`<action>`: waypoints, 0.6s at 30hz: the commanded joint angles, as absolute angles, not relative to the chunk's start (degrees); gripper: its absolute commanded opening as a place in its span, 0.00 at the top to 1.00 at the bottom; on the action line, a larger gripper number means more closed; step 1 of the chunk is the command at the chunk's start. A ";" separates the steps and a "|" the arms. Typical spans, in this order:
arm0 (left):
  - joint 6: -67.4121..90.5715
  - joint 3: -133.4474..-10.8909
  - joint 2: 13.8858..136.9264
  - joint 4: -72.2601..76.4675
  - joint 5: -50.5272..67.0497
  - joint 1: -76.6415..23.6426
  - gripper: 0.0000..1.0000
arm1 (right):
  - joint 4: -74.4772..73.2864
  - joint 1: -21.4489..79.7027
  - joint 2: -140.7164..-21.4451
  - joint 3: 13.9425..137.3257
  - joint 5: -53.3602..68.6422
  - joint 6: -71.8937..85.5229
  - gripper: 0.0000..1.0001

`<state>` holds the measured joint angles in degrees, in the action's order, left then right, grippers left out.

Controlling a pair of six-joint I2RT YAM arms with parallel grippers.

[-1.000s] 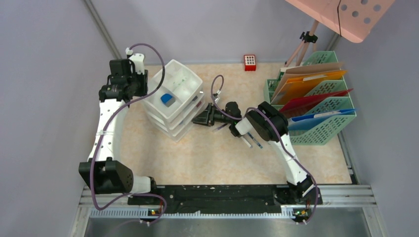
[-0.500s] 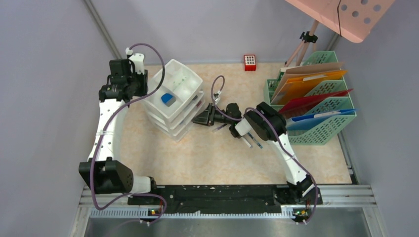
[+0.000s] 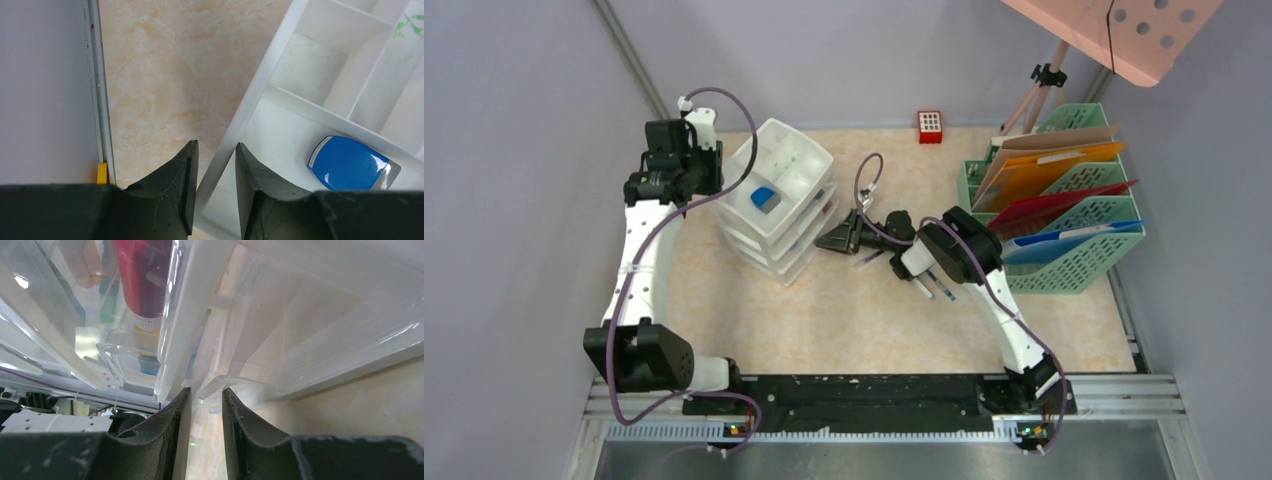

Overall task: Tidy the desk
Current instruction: Open the drawer in the storage box.

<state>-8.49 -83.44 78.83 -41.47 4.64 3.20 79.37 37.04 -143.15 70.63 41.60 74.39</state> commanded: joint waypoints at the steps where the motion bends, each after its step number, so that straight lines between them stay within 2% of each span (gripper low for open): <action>1: -6.14 -82.79 80.73 -44.21 5.74 2.97 0.64 | 90.79 36.98 -142.29 73.64 43.23 75.47 0.73; 7: -6.34 -82.78 80.77 -44.08 5.46 2.90 0.68 | 91.84 36.56 -142.00 73.07 43.56 76.51 0.73; 14: -7.27 -83.13 81.09 -44.12 4.60 2.93 0.82 | 93.55 35.93 -141.58 70.99 43.42 77.24 0.74; 18: -7.84 -83.81 81.14 -44.38 4.30 2.92 0.95 | 93.98 35.30 -140.82 70.02 43.34 77.26 0.74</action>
